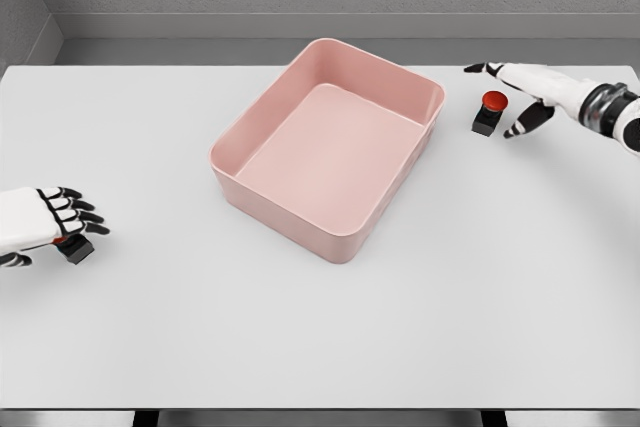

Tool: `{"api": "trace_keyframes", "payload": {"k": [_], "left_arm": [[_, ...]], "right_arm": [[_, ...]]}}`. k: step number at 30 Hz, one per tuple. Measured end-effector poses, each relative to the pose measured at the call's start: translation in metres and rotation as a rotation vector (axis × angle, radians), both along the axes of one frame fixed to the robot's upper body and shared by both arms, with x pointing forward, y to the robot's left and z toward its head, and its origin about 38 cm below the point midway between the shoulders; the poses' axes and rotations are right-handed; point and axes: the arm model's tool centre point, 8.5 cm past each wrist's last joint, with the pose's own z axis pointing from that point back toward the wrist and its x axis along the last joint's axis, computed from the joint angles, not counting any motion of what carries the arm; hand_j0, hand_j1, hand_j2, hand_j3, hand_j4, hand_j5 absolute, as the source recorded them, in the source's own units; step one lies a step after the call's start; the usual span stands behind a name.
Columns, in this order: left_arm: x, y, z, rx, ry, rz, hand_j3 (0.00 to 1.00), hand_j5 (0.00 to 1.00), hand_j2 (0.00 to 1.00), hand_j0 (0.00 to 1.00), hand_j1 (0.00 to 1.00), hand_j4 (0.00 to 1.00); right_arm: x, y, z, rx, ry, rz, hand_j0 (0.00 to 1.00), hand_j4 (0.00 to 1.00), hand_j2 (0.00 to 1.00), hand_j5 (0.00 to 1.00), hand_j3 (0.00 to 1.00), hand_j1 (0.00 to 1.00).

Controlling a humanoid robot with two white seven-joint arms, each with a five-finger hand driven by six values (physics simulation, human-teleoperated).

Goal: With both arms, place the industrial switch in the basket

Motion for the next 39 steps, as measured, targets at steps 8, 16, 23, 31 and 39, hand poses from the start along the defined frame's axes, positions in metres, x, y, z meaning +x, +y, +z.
{"api": "trace_keyframes", "payload": {"k": [8, 16, 23, 31, 39], "left_arm": [[0.002, 0.005, 0.000, 0.006, -0.004, 0.014, 0.84, 0.84, 0.84, 0.84, 0.84, 0.84], [0.002, 0.000, -0.005, 0.006, -0.002, 0.002, 0.76, 0.76, 0.76, 0.76, 0.76, 0.76], [0.002, 0.000, -0.007, 0.010, -0.001, -0.001, 0.70, 0.70, 0.70, 0.70, 0.70, 0.70], [0.002, 0.000, -0.006, 0.009, -0.003, 0.000, 0.54, 0.54, 0.54, 0.54, 0.54, 0.54], [0.002, -0.001, -0.006, 0.024, -0.002, -0.008, 0.42, 0.42, 0.42, 0.42, 0.42, 0.42]], "right_arm": [[0.006, 0.010, -0.011, -0.019, 0.021, -0.018, 1.00, 1.00, 1.00, 1.00, 1.00, 1.00], [0.009, 0.003, -0.016, -0.060, 0.033, -0.054, 0.75, 0.75, 0.75, 0.75, 0.75, 0.75], [0.009, 0.001, -0.016, -0.072, 0.033, -0.057, 0.70, 0.70, 0.70, 0.70, 0.70, 0.70], [0.009, 0.002, -0.016, -0.075, 0.031, -0.050, 0.63, 0.63, 0.63, 0.63, 0.63, 0.63], [0.008, 0.002, -0.015, -0.079, 0.028, -0.043, 0.57, 0.57, 0.57, 0.57, 0.57, 0.57]]}}
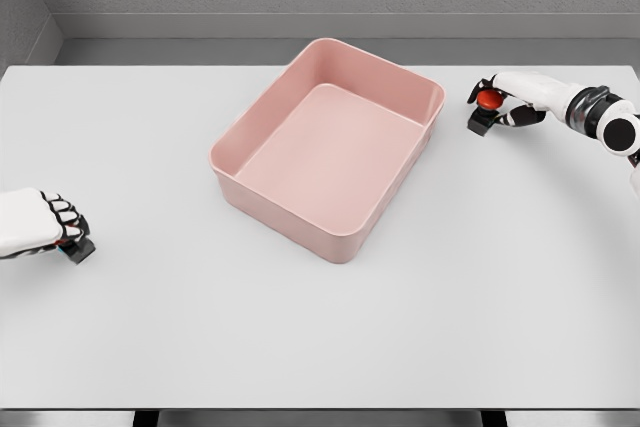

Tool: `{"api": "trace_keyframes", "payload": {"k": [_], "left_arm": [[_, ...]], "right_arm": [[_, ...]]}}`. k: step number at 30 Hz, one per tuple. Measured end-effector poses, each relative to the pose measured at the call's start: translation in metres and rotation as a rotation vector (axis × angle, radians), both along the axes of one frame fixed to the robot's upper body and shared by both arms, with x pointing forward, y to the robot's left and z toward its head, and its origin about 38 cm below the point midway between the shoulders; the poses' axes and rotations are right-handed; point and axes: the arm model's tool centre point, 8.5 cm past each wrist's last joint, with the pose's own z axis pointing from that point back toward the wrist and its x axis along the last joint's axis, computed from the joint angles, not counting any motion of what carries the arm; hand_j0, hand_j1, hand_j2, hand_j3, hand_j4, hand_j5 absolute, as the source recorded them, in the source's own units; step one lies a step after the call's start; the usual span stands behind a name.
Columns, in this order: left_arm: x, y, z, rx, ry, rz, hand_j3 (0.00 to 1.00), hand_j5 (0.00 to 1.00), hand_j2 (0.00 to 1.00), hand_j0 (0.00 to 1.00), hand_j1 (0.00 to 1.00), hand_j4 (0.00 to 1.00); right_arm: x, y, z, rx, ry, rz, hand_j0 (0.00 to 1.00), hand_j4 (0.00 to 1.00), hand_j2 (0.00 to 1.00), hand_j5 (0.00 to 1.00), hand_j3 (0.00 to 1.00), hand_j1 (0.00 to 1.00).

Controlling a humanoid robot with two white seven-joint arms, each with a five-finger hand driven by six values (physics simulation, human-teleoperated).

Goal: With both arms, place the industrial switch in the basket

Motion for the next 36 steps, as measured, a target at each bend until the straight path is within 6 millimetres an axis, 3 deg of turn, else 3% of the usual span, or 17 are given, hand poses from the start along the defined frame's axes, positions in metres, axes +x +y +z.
{"api": "trace_keyframes", "payload": {"k": [7, 17, 22, 30, 32, 36], "left_arm": [[0.001, -0.004, 0.004, 0.003, -0.011, -0.015, 0.36, 0.36, 0.36, 0.36, 0.36, 0.36], [0.030, -0.020, 0.048, -0.027, -0.136, -0.036, 0.37, 0.37, 0.37, 0.37, 0.37, 0.37], [0.042, -0.036, 0.059, -0.084, -0.179, -0.057, 0.37, 0.37, 0.37, 0.37, 0.37, 0.37], [0.056, -0.063, 0.097, -0.142, -0.285, -0.121, 0.37, 0.37, 0.37, 0.37, 0.37, 0.37], [0.064, -0.077, 0.115, -0.161, -0.333, -0.155, 0.37, 0.37, 0.37, 0.37, 0.37, 0.37], [0.072, -0.104, 0.116, -0.194, -0.340, -0.216, 0.37, 0.37, 0.37, 0.37, 0.37, 0.37]], "right_arm": [[0.000, 0.000, 0.001, -0.006, -0.004, 0.007, 0.55, 0.55, 0.55, 0.55, 0.55, 0.55], [0.000, -0.001, 0.007, 0.001, -0.019, 0.026, 0.49, 0.49, 0.49, 0.49, 0.49, 0.49], [0.000, -0.001, 0.010, 0.006, -0.024, 0.036, 0.48, 0.48, 0.48, 0.48, 0.48, 0.48], [0.001, -0.002, 0.016, 0.017, -0.033, 0.047, 0.47, 0.47, 0.47, 0.47, 0.47, 0.47], [0.001, -0.002, 0.017, 0.020, -0.034, 0.051, 0.47, 0.47, 0.47, 0.47, 0.47, 0.47], [0.001, -0.003, 0.020, 0.025, -0.037, 0.052, 0.46, 0.46, 0.46, 0.46, 0.46, 0.46]]}}
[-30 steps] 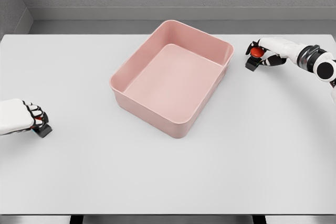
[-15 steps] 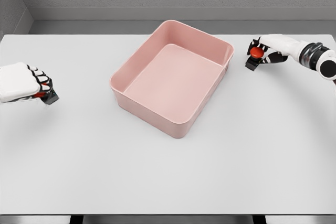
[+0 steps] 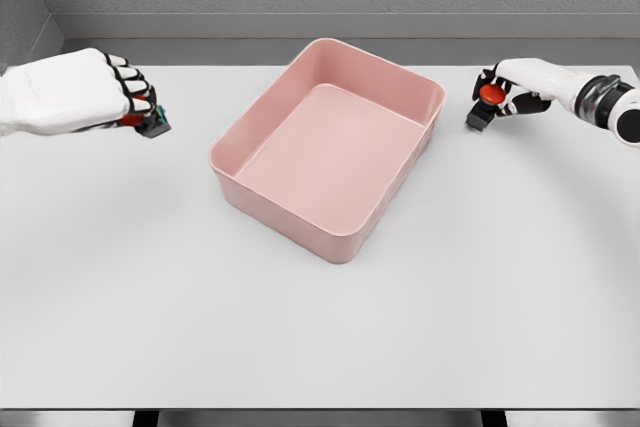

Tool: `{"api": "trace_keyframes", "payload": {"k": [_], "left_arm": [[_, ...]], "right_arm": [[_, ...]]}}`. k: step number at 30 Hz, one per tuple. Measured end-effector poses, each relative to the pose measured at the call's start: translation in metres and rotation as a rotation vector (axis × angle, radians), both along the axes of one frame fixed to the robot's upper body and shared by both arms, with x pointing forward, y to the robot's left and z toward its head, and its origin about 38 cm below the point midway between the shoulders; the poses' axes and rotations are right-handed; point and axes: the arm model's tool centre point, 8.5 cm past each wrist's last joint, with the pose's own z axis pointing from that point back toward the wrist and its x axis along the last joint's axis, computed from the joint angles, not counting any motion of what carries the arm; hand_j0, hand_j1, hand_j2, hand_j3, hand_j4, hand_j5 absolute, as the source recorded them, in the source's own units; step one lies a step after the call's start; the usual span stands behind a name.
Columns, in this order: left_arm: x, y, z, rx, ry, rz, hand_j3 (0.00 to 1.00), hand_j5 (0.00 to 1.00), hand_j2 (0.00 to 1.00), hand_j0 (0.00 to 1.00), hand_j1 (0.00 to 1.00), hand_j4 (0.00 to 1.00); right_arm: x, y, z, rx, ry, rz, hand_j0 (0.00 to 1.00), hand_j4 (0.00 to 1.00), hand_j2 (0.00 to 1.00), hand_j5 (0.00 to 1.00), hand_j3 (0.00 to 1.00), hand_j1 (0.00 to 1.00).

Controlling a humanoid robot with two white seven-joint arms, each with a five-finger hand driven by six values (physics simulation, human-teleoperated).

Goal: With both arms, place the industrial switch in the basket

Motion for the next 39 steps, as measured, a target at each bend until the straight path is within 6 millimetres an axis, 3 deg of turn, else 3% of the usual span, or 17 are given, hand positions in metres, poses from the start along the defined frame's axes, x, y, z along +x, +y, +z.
{"api": "trace_keyframes", "payload": {"k": [1, 4, 7, 18, 24, 26, 27, 31, 34, 39], "left_arm": [[0.004, -0.009, 0.010, -0.007, -0.024, -0.021, 0.37, 0.37, 0.37, 0.37, 0.37, 0.37], [0.007, -0.030, 0.005, -0.009, -0.010, -0.074, 0.37, 0.37, 0.37, 0.37, 0.37, 0.37], [0.012, -0.051, 0.014, -0.031, -0.023, -0.122, 0.36, 0.36, 0.36, 0.36, 0.36, 0.36], [0.017, -0.129, -0.008, -0.061, 0.044, -0.263, 0.37, 0.37, 0.37, 0.37, 0.37, 0.37], [0.033, -0.158, -0.036, -0.056, 0.123, -0.268, 0.44, 0.44, 0.44, 0.44, 0.44, 0.44], [0.037, -0.162, -0.042, -0.056, 0.138, -0.262, 0.49, 0.49, 0.49, 0.49, 0.49, 0.49], [0.038, -0.164, -0.043, -0.056, 0.142, -0.262, 0.69, 0.69, 0.69, 0.69, 0.69, 0.69], [0.038, -0.175, -0.047, -0.065, 0.155, -0.278, 0.92, 0.92, 0.92, 0.92, 0.92, 0.92], [0.037, -0.185, -0.049, -0.073, 0.160, -0.295, 1.00, 1.00, 1.00, 1.00, 1.00, 1.00], [0.037, -0.199, -0.041, -0.084, 0.145, -0.324, 1.00, 1.00, 1.00, 1.00, 1.00, 1.00]], "right_arm": [[0.000, -0.001, 0.001, 0.002, 0.000, 0.002, 0.46, 0.46, 0.46, 0.46, 0.46, 0.46], [0.000, -0.002, 0.004, 0.006, -0.002, 0.005, 0.45, 0.45, 0.45, 0.45, 0.45, 0.45], [0.001, -0.005, 0.009, 0.005, -0.010, 0.004, 0.45, 0.45, 0.45, 0.45, 0.45, 0.45], [-0.001, -0.018, 0.021, 0.018, -0.022, 0.003, 0.44, 0.44, 0.44, 0.44, 0.44, 0.44], [-0.003, -0.025, 0.030, 0.022, -0.027, 0.020, 0.44, 0.44, 0.44, 0.44, 0.44, 0.44], [-0.003, -0.025, 0.036, 0.025, -0.037, 0.026, 0.44, 0.44, 0.44, 0.44, 0.44, 0.44], [-0.004, -0.025, 0.038, 0.024, -0.040, 0.030, 0.44, 0.44, 0.44, 0.44, 0.44, 0.44], [-0.005, -0.020, 0.047, 0.021, -0.050, 0.058, 0.44, 0.44, 0.44, 0.44, 0.44, 0.44], [-0.005, -0.015, 0.054, 0.025, -0.059, 0.088, 0.43, 0.43, 0.43, 0.43, 0.43, 0.43], [-0.006, -0.010, 0.064, 0.029, -0.070, 0.122, 0.43, 0.43, 0.43, 0.43, 0.43, 0.43]]}}
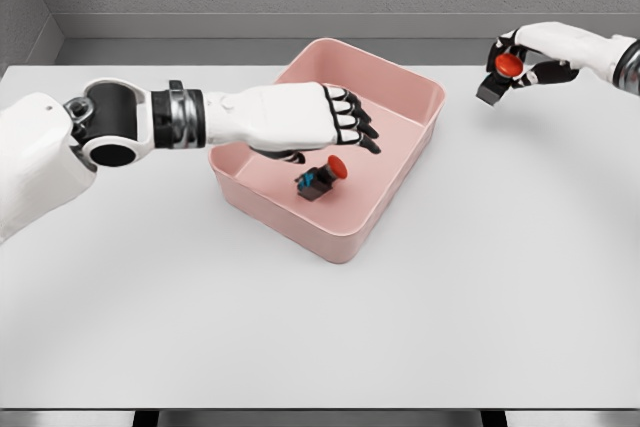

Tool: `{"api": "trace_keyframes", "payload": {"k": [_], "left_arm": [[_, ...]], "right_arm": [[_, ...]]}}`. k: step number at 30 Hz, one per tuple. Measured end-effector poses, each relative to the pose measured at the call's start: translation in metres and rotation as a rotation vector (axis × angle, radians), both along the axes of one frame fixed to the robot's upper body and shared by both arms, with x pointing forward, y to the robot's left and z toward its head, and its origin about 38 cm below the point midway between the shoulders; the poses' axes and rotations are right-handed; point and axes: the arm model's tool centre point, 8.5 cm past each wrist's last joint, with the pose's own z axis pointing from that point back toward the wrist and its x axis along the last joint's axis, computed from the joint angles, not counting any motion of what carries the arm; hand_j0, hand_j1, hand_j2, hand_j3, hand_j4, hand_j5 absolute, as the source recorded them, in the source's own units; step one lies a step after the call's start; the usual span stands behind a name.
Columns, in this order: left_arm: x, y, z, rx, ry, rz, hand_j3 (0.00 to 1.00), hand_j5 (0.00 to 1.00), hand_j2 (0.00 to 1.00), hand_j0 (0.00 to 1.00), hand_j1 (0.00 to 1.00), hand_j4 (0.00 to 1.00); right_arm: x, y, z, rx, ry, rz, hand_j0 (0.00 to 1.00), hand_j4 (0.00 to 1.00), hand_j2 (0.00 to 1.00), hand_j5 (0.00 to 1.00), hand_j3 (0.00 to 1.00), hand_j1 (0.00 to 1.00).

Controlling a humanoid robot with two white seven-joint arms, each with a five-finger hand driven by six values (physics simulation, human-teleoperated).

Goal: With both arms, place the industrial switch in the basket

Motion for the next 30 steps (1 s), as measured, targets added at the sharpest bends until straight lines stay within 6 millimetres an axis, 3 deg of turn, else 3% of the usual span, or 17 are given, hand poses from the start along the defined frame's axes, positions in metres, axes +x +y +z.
{"api": "trace_keyframes", "payload": {"k": [3, 5, 9, 10, 13, 17, 30], "left_arm": [[0.005, 0.010, 0.028, -0.002, -0.054, 0.010, 1.00, 1.00, 1.00, 1.00, 1.00, 1.00], [0.001, 0.052, 0.047, -0.033, -0.030, 0.059, 1.00, 1.00, 1.00, 1.00, 1.00, 1.00], [-0.011, 0.161, 0.066, -0.128, 0.121, 0.262, 1.00, 1.00, 1.00, 1.00, 1.00, 1.00], [-0.014, 0.180, 0.056, -0.130, 0.166, 0.309, 1.00, 1.00, 1.00, 1.00, 1.00, 1.00], [-0.027, 0.219, 0.002, -0.109, 0.324, 0.420, 1.00, 1.00, 1.00, 1.00, 1.00, 1.00], [-0.028, 0.235, -0.015, -0.108, 0.376, 0.471, 1.00, 1.00, 1.00, 1.00, 1.00, 1.00], [-0.026, 0.222, -0.028, -0.116, 0.412, 0.451, 1.00, 1.00, 1.00, 1.00, 1.00, 1.00]], "right_arm": [[-0.001, 0.005, 0.003, -0.002, -0.004, 0.019, 0.43, 0.43, 0.43, 0.43, 0.43, 0.43], [-0.001, 0.008, 0.005, -0.004, -0.008, 0.032, 0.42, 0.42, 0.42, 0.42, 0.42, 0.42], [-0.002, 0.017, 0.010, -0.004, -0.021, 0.060, 0.41, 0.41, 0.41, 0.41, 0.41, 0.41], [-0.002, 0.019, 0.012, -0.003, -0.025, 0.066, 0.41, 0.41, 0.41, 0.41, 0.41, 0.41], [-0.003, 0.024, 0.014, -0.003, -0.029, 0.081, 0.41, 0.41, 0.41, 0.41, 0.41, 0.41], [-0.003, 0.029, 0.017, 0.003, -0.033, 0.098, 0.41, 0.41, 0.41, 0.41, 0.41, 0.41], [-0.009, 0.059, 0.035, 0.007, -0.070, 0.189, 0.40, 0.40, 0.40, 0.40, 0.40, 0.40]]}}
